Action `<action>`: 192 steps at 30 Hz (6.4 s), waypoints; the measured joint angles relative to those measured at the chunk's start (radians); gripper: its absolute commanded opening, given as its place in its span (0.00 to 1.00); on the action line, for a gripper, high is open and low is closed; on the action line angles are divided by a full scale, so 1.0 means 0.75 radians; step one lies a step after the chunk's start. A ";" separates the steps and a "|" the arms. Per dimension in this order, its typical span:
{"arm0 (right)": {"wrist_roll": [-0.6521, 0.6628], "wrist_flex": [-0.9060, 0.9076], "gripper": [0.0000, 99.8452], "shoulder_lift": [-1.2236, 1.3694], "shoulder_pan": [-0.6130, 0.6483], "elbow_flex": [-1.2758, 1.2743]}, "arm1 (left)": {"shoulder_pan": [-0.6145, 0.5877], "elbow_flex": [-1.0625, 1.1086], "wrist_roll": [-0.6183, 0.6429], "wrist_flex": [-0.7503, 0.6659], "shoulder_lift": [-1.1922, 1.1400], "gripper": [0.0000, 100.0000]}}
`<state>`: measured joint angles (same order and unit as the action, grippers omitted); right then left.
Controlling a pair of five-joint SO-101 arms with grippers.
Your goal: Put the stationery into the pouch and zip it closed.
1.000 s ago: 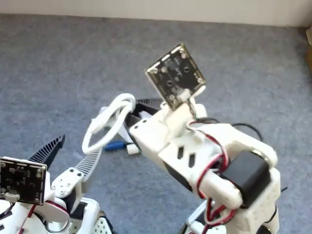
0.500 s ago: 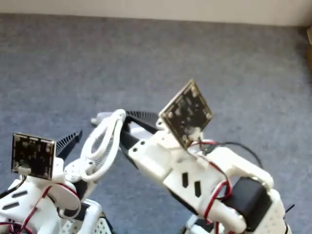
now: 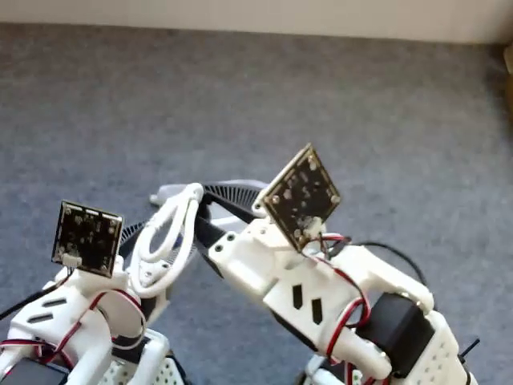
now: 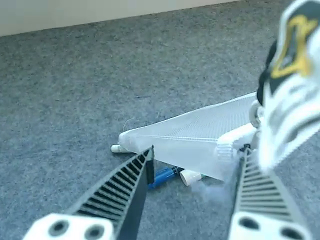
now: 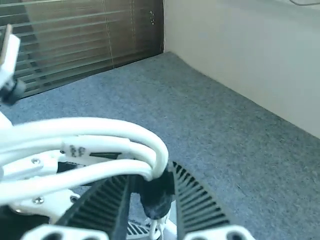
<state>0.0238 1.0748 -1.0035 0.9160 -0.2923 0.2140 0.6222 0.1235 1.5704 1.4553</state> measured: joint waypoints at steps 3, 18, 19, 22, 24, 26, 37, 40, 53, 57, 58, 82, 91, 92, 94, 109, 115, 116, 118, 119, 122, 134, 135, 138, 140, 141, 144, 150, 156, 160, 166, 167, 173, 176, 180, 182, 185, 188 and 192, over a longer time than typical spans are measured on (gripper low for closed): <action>0.000 0.000 0.01 0.002 0.000 -0.002 | 0.000 0.000 -0.039 0.000 0.000 0.18; 0.037 0.143 0.01 -0.108 0.006 -0.014 | -0.084 0.006 -0.170 -0.004 -0.002 0.01; 0.068 0.153 0.01 -0.135 0.008 -0.014 | -0.084 0.006 -0.168 -0.004 -0.002 0.01; 0.113 0.221 0.01 -0.207 0.008 -0.014 | -0.084 0.006 -0.174 -0.004 -0.002 0.01; 0.119 0.284 0.01 -0.245 0.008 -0.014 | -0.082 0.006 -0.174 -0.008 -0.002 0.01; 0.123 0.333 0.01 -0.272 -0.008 -0.014 | -0.082 0.006 -0.172 -0.008 -0.002 0.01; 0.129 0.434 0.01 -0.291 -0.258 -0.012 | -0.082 0.006 -0.170 -0.008 -0.006 0.01; 0.131 0.460 0.01 -0.303 -0.317 -0.012 | -0.082 0.008 -0.170 -0.008 -0.008 0.01; 0.231 0.593 0.01 -0.319 -0.606 -0.012 | -0.082 0.043 -0.170 -0.008 -0.008 0.01; 0.258 0.632 0.01 -0.336 -0.708 -0.012 | -0.082 0.043 -0.170 -0.008 -0.008 0.01; 0.282 0.636 0.01 -0.356 -0.724 -0.012 | -0.082 0.043 -0.170 -0.008 -0.008 0.01; 0.454 0.681 0.01 -0.475 -0.941 -0.012 | -0.082 0.043 -0.170 -0.016 -0.008 0.02; 0.466 0.681 0.01 -0.475 -0.941 -0.010 | -0.084 0.043 -0.174 -0.016 -0.008 0.17; 0.466 0.681 0.01 -0.475 -0.941 -0.010 | -0.084 0.043 -0.174 -0.016 -0.008 0.17; 0.468 0.663 0.01 -0.475 -0.941 -0.010 | -0.084 0.051 -0.174 -0.031 -0.008 0.17; 0.417 0.585 0.01 -0.477 -0.829 -0.010 | -0.088 0.378 -0.254 -0.295 -0.010 0.01; 0.417 0.583 0.07 -0.477 -0.824 -0.010 | -0.088 0.378 -0.260 -0.295 -0.010 0.01; 0.417 0.583 0.10 -0.477 -0.824 -0.010 | -0.088 0.378 -0.262 -0.295 -0.010 0.01; 0.417 0.583 0.14 -0.477 -0.824 -0.010 | -0.088 0.378 -0.262 -0.321 -0.014 0.01; 0.417 0.583 0.16 -0.477 -0.824 -0.010 | -0.088 0.376 -0.262 -0.333 -0.014 0.01; 0.415 0.591 0.17 -0.477 -0.824 -0.010 | -0.092 0.344 -0.262 -0.352 -0.025 0.01; 0.346 0.450 0.19 -0.473 -0.974 -0.270 | -0.252 0.299 -0.262 -0.356 -0.027 0.01; 0.323 0.448 0.21 -0.473 -1.013 -0.276 | -0.256 0.299 -0.262 -0.356 -0.025 0.01; 0.299 0.458 0.28 -0.473 -1.062 -0.282 | -0.262 0.299 -0.262 -0.356 -0.023 0.01; 0.295 0.491 0.29 -0.475 -1.080 -0.282 | -0.262 0.307 -0.262 -0.356 -0.016 0.01; 0.295 0.501 0.29 -0.475 -1.084 -0.282 | -0.264 0.323 -0.262 -0.356 -0.012 0.01; 0.295 0.516 0.29 -0.475 -1.082 -0.282 | -0.270 0.358 -0.262 -0.356 -0.027 0.01; 0.295 0.577 0.29 -0.475 -0.894 -0.282 | -0.286 0.366 -0.264 -0.356 -0.027 0.01; 0.256 0.630 0.29 -0.475 -0.851 -0.278 | -0.288 0.393 -0.264 -0.356 -0.027 0.01; 0.248 0.649 0.29 -0.475 -0.843 -0.245 | -0.286 0.393 -0.264 -0.356 -0.027 0.01; 0.229 0.646 0.29 -0.221 -0.843 -0.243 | -0.307 0.393 -0.264 -0.356 -0.027 0.01; 0.213 0.646 0.29 -0.145 -0.843 -0.243 | -0.327 0.393 -0.264 -0.356 -0.027 0.01; 0.059 0.573 0.29 0.256 -0.843 -0.245 | -0.401 0.393 -0.264 -0.356 -0.027 0.01; -0.014 0.487 0.29 0.344 -0.843 -0.245 | -0.405 0.393 -0.264 -0.356 -0.027 0.01; -0.088 0.397 0.29 0.434 -0.843 -0.245 | -0.450 0.393 -0.264 -0.356 -0.027 0.01; -0.096 0.338 0.29 0.487 -0.843 -0.256 | -0.487 0.393 -0.254 -0.356 -0.027 0.01; -0.102 0.241 0.29 0.601 -0.843 -0.260 | -0.511 0.393 -0.250 -0.356 -0.027 0.01; -0.125 0.174 0.29 0.753 -0.843 -0.260 | -0.513 0.393 -0.243 -0.356 -0.027 0.01; -0.260 0.088 0.29 0.947 -0.843 -0.260 | -0.513 0.393 -0.243 -0.356 -0.027 0.01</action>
<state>-0.1711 1.1408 -0.2931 0.2839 -0.4872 -0.1711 0.9168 -0.0591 1.3034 1.4354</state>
